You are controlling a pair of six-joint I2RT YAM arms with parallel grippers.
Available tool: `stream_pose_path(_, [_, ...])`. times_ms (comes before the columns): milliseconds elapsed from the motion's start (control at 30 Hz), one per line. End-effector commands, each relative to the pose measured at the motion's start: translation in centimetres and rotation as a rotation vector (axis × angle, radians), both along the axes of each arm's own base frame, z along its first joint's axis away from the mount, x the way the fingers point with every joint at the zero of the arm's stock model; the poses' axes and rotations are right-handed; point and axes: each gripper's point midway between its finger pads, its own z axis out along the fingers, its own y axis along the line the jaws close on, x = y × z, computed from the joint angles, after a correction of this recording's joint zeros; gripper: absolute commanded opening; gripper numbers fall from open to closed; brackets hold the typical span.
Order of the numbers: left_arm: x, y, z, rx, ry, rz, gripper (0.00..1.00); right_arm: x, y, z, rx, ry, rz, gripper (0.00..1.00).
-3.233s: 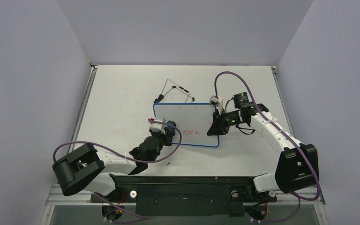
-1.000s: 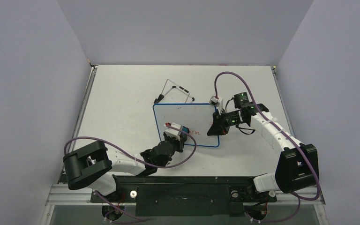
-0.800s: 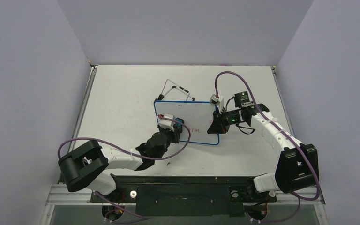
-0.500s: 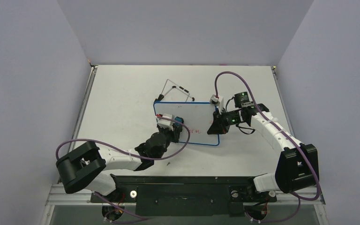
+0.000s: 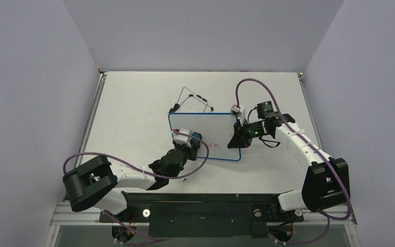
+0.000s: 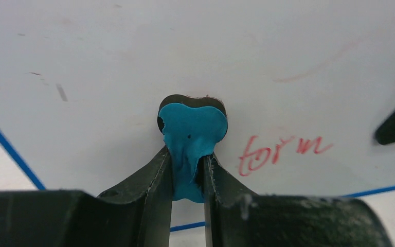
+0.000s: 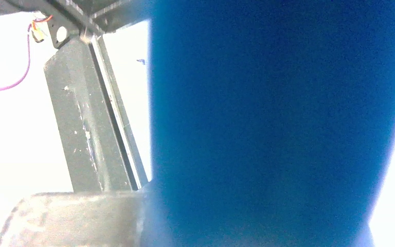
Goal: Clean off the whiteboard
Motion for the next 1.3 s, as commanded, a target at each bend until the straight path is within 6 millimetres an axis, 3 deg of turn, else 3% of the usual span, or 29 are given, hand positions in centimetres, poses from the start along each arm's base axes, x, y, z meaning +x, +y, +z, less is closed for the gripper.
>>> stream_pose_path(0, [1.8,2.7,2.4,-0.066,-0.043,0.094,0.0,-0.9,-0.2,0.3,-0.015,-0.006,0.018,0.0])
stream_pose_path(167, [0.6,1.5,2.3,-0.066,-0.036,0.053,0.0,-0.9,-0.1,0.2,-0.016,-0.003,0.02,0.0])
stream_pose_path(267, [-1.3,-0.8,2.2,-0.05,-0.043,-0.002,0.0,-0.9,-0.2,0.1,-0.018,-0.002,0.019,0.0])
stream_pose_path(400, [-1.8,-2.8,2.4,-0.037,-0.057,-0.028,0.0,-0.9,-0.2,0.0,-0.02,0.0,0.019,0.0])
stream_pose_path(533, [-0.1,-1.9,3.0,-0.048,-0.061,0.005,0.0,-0.9,-0.2,0.1,-0.02,-0.003,0.019,0.0])
stream_pose_path(633, [1.9,0.1,3.4,-0.094,-0.042,0.046,0.0,-0.9,-0.2,0.2,-0.018,-0.005,0.02,0.0])
stream_pose_path(800, [2.3,1.0,3.6,-0.093,-0.032,0.044,0.0,-0.9,-0.2,0.2,-0.015,-0.008,0.019,0.0])
stream_pose_path(900, [1.3,0.3,3.1,-0.081,-0.033,0.025,0.0,-0.9,-0.2,0.2,-0.014,-0.006,0.018,0.0])
stream_pose_path(1067, [-1.2,-3.0,2.2,-0.043,-0.038,-0.026,0.0,-0.9,-0.2,0.4,-0.009,-0.008,0.021,0.0])
stream_pose_path(1167, [-1.2,-4.2,2.7,-0.039,-0.056,-0.022,0.0,-1.0,-0.2,0.4,-0.009,-0.009,0.023,0.0])
stream_pose_path(1267, [-0.2,-3.7,3.3,-0.023,-0.082,0.014,0.0,-1.0,-0.2,0.5,-0.007,-0.014,0.023,0.0])
